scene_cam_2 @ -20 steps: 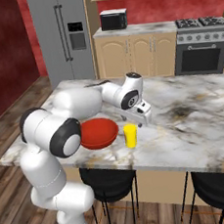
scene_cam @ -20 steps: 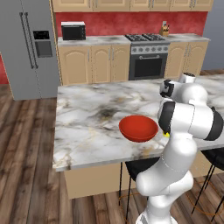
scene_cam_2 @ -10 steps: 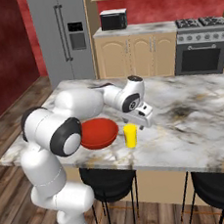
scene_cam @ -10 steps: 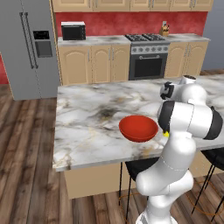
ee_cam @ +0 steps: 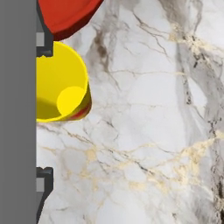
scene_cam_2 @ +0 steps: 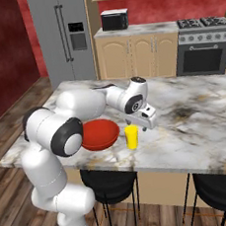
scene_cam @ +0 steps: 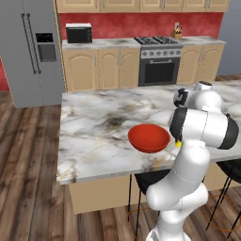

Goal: Place the cup inside the bowl on the dining table and move the bowl to any counter.

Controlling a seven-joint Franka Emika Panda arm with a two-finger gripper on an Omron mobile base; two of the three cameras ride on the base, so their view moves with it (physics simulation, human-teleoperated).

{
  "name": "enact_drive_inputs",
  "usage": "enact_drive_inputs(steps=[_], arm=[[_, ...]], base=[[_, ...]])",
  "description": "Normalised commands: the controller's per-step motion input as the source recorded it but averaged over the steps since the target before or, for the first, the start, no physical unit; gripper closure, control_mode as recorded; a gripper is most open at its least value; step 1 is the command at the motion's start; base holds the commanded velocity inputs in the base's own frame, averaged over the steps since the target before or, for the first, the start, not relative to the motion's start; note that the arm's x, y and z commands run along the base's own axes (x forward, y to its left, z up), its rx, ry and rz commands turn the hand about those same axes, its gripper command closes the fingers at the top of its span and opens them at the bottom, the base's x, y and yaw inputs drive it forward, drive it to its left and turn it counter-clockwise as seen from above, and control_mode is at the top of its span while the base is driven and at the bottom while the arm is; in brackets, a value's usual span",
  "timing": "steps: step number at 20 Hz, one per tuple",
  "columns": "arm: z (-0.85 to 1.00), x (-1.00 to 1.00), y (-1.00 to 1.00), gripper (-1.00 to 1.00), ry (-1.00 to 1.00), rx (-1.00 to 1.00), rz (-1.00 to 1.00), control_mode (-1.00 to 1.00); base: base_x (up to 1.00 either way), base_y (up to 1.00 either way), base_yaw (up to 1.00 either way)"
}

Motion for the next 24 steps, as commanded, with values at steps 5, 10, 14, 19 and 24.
enact_drive_inputs(steps=[5, 10, 14, 19, 24], arm=[[-0.24, 0.0, 0.0, -1.0, 0.0, 0.0, 0.0, -1.0], [-0.26, 0.0, 0.0, -1.0, 0.0, 0.0, 0.0, -1.0], [-0.16, 0.0, 0.0, -1.0, 0.0, 0.0, 0.0, -1.0], [-0.1, 0.0, 0.0, -1.0, 0.0, 0.0, 0.0, -1.0], [-0.04, 0.0, 0.0, -1.0, 0.0, 0.0, 0.0, -1.0]], base=[[0.0, 0.0, 0.0], [0.0, 0.0, 0.0], [0.0, 0.0, 0.0], [0.0, 0.0, 0.0], [0.0, 0.0, 0.0]])
